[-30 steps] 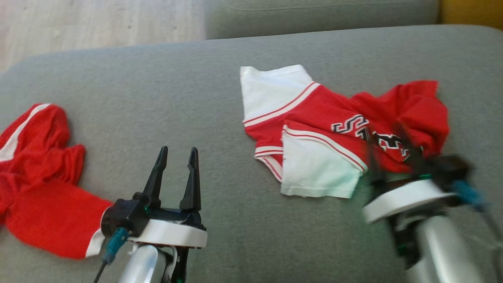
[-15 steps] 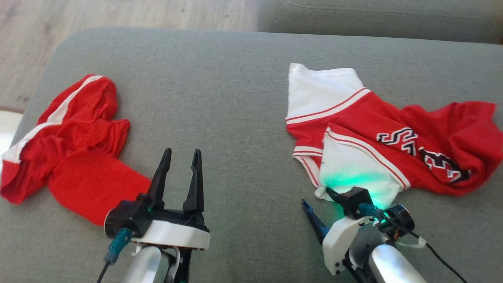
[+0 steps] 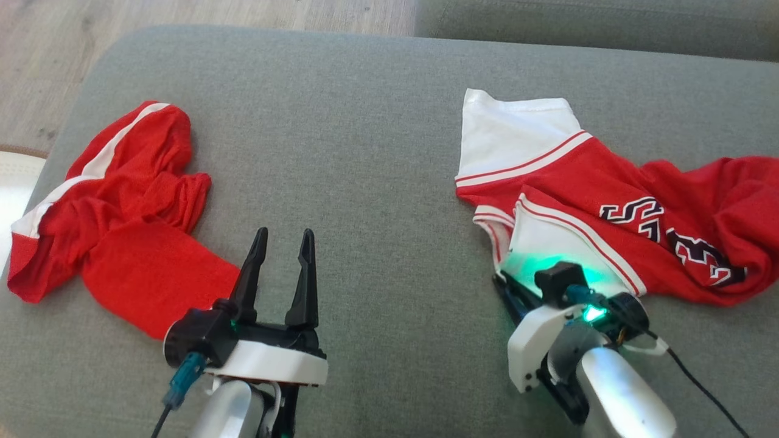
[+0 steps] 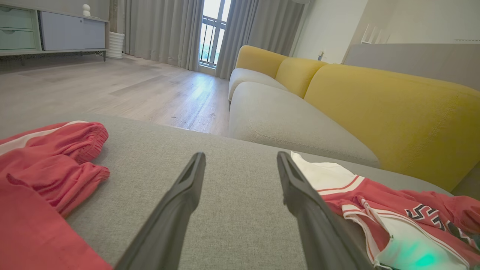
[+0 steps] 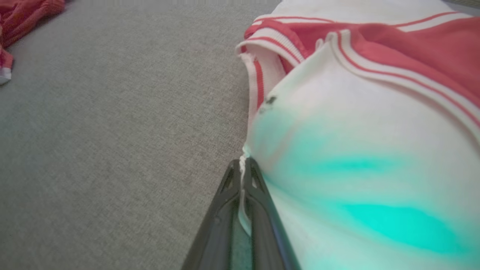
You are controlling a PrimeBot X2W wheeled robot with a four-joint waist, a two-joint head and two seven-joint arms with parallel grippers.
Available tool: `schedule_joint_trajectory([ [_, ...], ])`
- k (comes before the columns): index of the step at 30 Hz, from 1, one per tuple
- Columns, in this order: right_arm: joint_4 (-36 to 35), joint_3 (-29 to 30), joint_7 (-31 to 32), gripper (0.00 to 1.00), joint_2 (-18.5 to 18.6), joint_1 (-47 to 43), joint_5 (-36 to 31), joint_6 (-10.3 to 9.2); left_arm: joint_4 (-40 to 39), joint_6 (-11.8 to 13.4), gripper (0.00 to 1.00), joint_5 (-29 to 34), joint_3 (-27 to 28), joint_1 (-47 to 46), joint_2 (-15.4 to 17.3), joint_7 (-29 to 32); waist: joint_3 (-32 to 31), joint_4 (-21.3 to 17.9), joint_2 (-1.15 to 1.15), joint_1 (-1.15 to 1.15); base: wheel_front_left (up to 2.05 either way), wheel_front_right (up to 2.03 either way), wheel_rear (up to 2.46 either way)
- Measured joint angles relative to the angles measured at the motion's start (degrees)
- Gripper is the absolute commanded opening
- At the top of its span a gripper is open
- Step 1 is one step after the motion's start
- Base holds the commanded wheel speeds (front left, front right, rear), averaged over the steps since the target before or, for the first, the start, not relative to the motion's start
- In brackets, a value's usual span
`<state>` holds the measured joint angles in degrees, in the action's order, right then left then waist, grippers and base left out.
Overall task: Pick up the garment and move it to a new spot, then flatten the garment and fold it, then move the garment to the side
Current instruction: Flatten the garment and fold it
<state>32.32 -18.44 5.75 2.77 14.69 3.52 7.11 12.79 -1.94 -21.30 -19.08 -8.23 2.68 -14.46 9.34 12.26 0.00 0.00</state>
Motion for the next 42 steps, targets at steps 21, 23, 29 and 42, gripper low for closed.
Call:
schedule_joint_trajectory([
  [21,-0.9,-14.0,-10.7,0.0,1.2,15.5,15.7,-0.01,0.5,0.0,1.0,-1.0,-0.9,-0.9,0.0,0.0,-0.2,2.5,0.0,0.01,0.0,0.0,0.0],
  [23,-2.3,-18.3,-10.2,0.0,1.2,14.6,17.9,-0.01,0.7,0.0,1.0,-1.0,-0.9,-0.8,0.0,0.0,-0.6,2.7,0.0,0.0,0.0,0.0,0.0],
  [29,-0.9,-26.4,-7.6,1.0,1.2,12.7,20.1,-0.01,1.0,0.0,1.0,-0.8,-0.6,-0.6,0.0,0.0,-1.8,2.7,0.0,0.0,0.0,0.0,0.0],
  [42,-4.3,-11.6,-8.6,1.0,1.3,8.3,14.9,-0.01,0.0,0.2,1.0,0.1,1.9,1.5,0.0,0.0,-4.1,-3.0,0.0,0.0,0.0,0.0,0.0],
])
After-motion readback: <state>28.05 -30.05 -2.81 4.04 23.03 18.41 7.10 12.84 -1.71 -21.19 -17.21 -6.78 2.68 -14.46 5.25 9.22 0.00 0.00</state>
